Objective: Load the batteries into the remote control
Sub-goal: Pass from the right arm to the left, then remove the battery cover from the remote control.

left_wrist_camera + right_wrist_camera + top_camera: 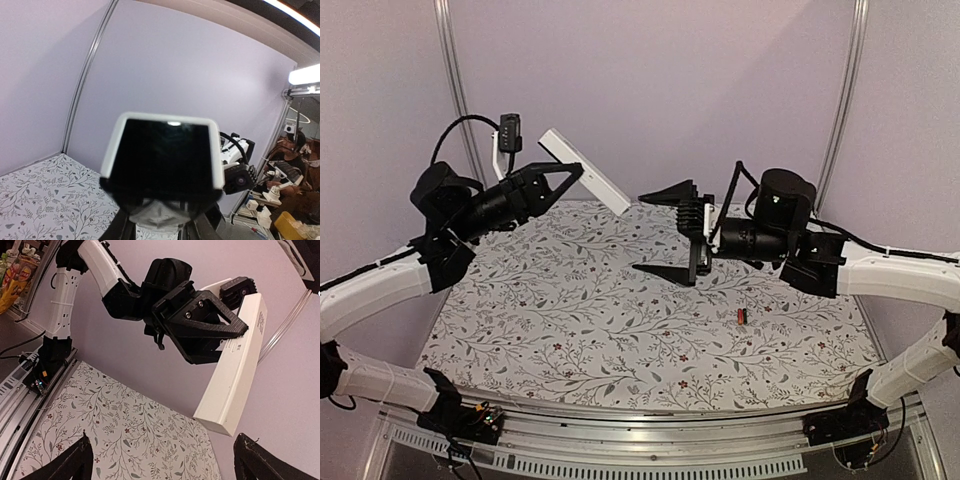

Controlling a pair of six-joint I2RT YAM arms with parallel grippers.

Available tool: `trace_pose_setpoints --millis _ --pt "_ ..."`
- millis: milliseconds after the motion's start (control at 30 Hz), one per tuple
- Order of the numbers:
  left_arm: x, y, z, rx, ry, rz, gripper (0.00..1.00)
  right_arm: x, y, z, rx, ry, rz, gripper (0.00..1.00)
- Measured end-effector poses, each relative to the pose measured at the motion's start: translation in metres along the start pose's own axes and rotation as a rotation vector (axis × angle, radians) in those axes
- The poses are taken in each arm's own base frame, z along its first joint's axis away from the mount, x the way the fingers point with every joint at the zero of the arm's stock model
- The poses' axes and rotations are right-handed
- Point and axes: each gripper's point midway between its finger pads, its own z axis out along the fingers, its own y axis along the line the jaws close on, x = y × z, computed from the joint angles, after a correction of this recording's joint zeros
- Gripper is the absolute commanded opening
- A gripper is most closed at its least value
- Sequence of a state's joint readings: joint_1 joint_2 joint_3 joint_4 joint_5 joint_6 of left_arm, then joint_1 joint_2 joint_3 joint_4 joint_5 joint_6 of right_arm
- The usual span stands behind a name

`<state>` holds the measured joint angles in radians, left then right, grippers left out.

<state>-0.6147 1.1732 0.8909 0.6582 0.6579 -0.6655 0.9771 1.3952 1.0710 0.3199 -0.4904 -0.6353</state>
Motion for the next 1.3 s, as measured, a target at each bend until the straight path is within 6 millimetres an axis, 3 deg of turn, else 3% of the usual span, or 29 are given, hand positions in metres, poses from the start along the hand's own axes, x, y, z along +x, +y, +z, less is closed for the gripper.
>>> trace_pose_setpoints --millis 100,267,700,967,1167,1300 --pt "-0.011 -0.002 -0.009 -0.045 -0.057 -0.032 0.00 -0.018 -0.009 -0.002 0.038 -0.061 -0.116 0.94" --pt "-0.024 -0.007 -0.020 -0.083 -0.116 -0.057 0.00 -0.027 -0.014 0.001 0.058 -0.100 -0.205 0.88" --pt "-0.016 -0.008 -0.018 -0.075 -0.111 -0.128 0.00 -0.043 -0.034 0.024 0.088 -0.157 -0.269 0.75" --pt "-0.013 -0.014 -0.016 -0.061 -0.105 -0.142 0.00 -0.032 -0.032 0.037 0.070 -0.148 -0.260 0.51" --pt "-0.009 -0.011 -0.015 -0.068 -0.102 -0.154 0.00 -0.039 -0.031 0.037 0.075 -0.177 -0.262 0.28" --pt "-0.017 -0.008 -0.016 -0.083 -0.141 -0.153 0.00 -0.043 -0.047 0.034 0.148 -0.180 -0.282 0.18"
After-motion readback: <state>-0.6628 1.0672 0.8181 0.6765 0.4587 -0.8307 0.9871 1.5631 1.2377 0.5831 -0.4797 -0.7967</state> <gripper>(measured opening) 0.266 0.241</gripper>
